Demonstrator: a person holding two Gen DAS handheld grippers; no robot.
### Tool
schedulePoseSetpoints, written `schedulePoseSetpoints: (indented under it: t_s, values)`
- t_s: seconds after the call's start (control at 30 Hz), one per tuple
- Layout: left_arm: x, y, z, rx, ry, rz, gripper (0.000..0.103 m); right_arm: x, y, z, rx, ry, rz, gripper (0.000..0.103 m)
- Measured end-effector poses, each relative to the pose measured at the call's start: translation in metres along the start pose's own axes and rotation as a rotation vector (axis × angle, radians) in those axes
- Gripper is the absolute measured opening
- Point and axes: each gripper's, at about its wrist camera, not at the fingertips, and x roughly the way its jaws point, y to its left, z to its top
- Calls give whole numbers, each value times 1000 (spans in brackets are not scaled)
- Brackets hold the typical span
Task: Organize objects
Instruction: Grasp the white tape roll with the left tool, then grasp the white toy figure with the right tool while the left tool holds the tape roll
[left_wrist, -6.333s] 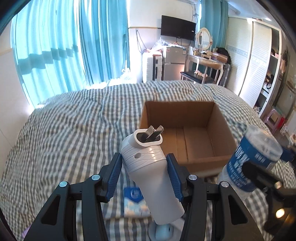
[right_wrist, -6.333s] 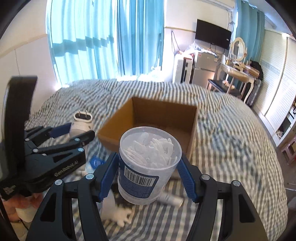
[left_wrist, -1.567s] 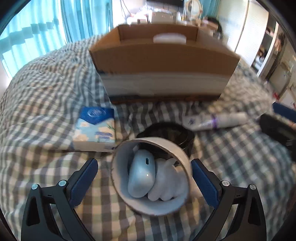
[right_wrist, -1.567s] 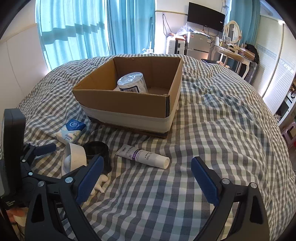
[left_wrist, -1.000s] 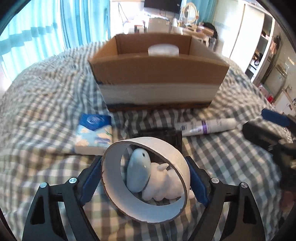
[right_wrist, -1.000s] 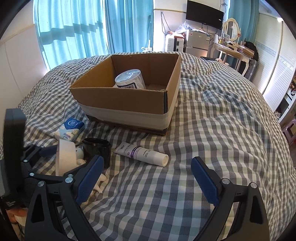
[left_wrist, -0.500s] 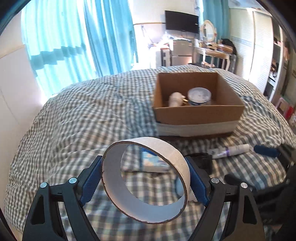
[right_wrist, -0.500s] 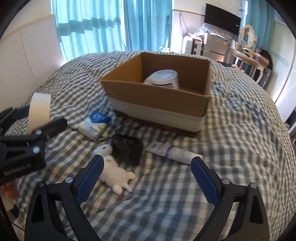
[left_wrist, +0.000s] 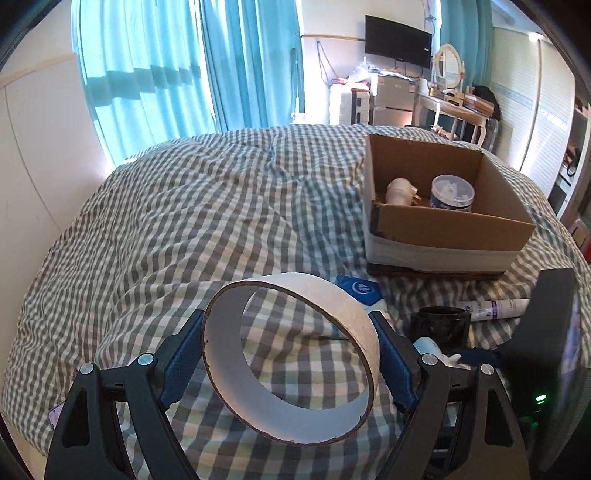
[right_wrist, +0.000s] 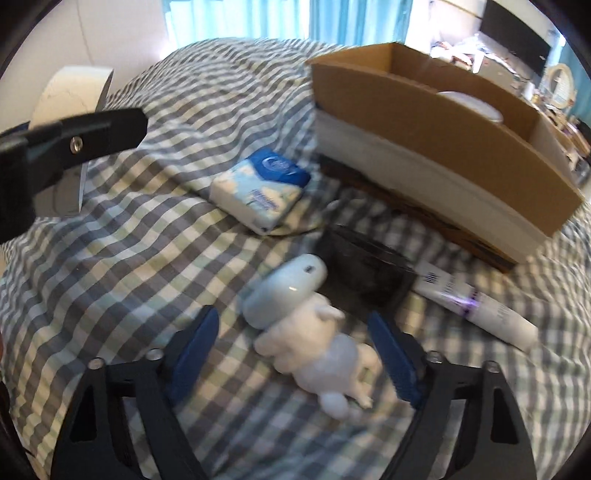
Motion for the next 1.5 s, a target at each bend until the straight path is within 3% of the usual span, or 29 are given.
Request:
schedulePoseSetpoints:
  t_s: [0.13,0.2,0.33,0.47,0.57,0.67,0.77,0.97,1.03,1.1,1.5]
  values:
    - [6,5,-2,-14,12,-10,87,18,2,3,-14,37,-4,67]
    - [8,7,-3,-22,16,-17,87,21,-1,3,-14,48,-18,53]
    - [7,9,-5,-30,21,-34,87,20,-4,-2,-31,44,-38,42]
    - [8,5,-7,-25,27,-45,87,21,-7,-1,-18,49,-20,43]
    - [9,2,-9,-20,34,-53,87,28,-13,-2,9,81,-9,54]
    - [9,0,-11,-13,37,-53,87,28,-19,-4,38,82,15,54]
    - [9,0,-12,-13,38,-55,87,28,-16,-7,17,99,-20,59]
    - [8,-3,-15,-5,39,-60,87,24,-10,-12,-29,97,-59,59]
    - [6,-4,-16,-1,36,-60,87,19,-9,-13,-27,73,-73,56]
    - [5,-5,-16,0,34,-60,87,1,-12,-17,-8,18,-58,40]
    - [-10,-23,-8,27,6,-74,87,-72,-39,-13,104,-148,-41,39]
